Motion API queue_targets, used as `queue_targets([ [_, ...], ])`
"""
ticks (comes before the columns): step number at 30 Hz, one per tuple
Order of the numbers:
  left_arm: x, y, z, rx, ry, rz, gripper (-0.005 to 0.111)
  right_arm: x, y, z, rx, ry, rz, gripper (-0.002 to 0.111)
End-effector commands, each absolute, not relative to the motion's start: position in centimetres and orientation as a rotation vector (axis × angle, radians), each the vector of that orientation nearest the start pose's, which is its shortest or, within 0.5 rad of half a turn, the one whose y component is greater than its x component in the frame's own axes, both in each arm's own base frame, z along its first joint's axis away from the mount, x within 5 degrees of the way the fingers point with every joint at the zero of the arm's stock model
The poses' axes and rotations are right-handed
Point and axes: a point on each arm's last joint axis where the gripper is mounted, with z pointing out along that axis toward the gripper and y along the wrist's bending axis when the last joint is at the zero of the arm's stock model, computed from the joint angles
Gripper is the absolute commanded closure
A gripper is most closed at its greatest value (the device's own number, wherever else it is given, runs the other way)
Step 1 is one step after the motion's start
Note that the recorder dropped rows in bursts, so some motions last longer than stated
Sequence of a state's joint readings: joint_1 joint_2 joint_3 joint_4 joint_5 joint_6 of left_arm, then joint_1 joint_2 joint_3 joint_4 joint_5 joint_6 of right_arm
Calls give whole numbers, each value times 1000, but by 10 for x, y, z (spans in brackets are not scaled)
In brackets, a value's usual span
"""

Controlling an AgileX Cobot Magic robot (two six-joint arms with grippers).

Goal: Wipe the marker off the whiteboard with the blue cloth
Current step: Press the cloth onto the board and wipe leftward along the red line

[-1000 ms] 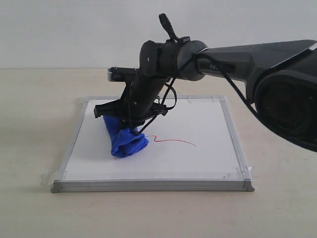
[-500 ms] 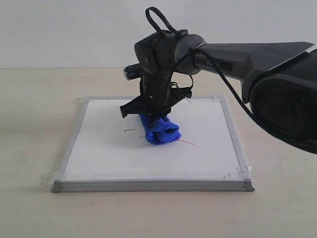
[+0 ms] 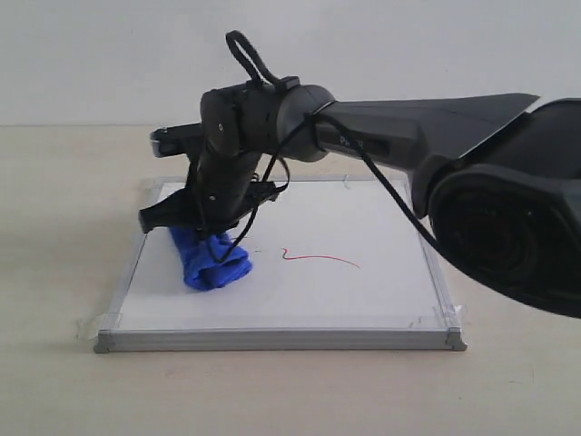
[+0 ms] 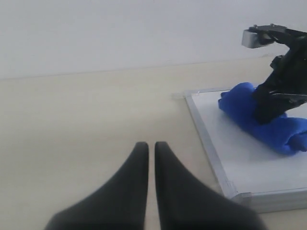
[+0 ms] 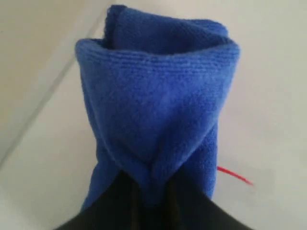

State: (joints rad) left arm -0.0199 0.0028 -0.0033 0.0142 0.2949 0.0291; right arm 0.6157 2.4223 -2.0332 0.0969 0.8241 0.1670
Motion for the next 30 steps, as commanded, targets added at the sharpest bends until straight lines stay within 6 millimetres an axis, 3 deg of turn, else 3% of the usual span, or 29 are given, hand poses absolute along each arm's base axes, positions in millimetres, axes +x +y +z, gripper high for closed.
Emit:
queue_targets([
  [1,54,-1,186,54,1779,13,102,447,250,141,-398,2748,-54,108],
  [3,54,-1,186,54,1779,13,102,452,236,140,-317,2787,-43,108],
  [4,54,-1,186,54,1779,13,102,451,239,140,-304,2799,1,108],
  [6,54,-1,186,54,1779,13,102,445,259,141,-376,2776,183,108],
  [8,54,-1,186,54,1779,13,102,433,296,145,-582,2658,406,108],
  [10,54,-1,186,54,1779,13,102,427,313,148,-746,2547,428,108],
  [12,54,-1,186,54,1779,13,102,432,308,148,-624,2567,385,108],
  [14,54,-1,186,54,1779,13,102,441,287,146,-447,2634,235,108],
  [17,54,-1,186,54,1779,13,102,449,262,143,-365,2684,58,108],
  [20,54,-1,186,54,1779,13,102,453,251,142,-231,2722,68,108],
  [24,54,-1,186,54,1779,13,102,448,268,143,-276,2717,259,108],
  [27,54,-1,186,54,1779,13,102,438,293,146,-477,2660,427,108],
  [30,54,-1,186,54,1779,13,102,433,301,147,-621,2615,436,108],
])
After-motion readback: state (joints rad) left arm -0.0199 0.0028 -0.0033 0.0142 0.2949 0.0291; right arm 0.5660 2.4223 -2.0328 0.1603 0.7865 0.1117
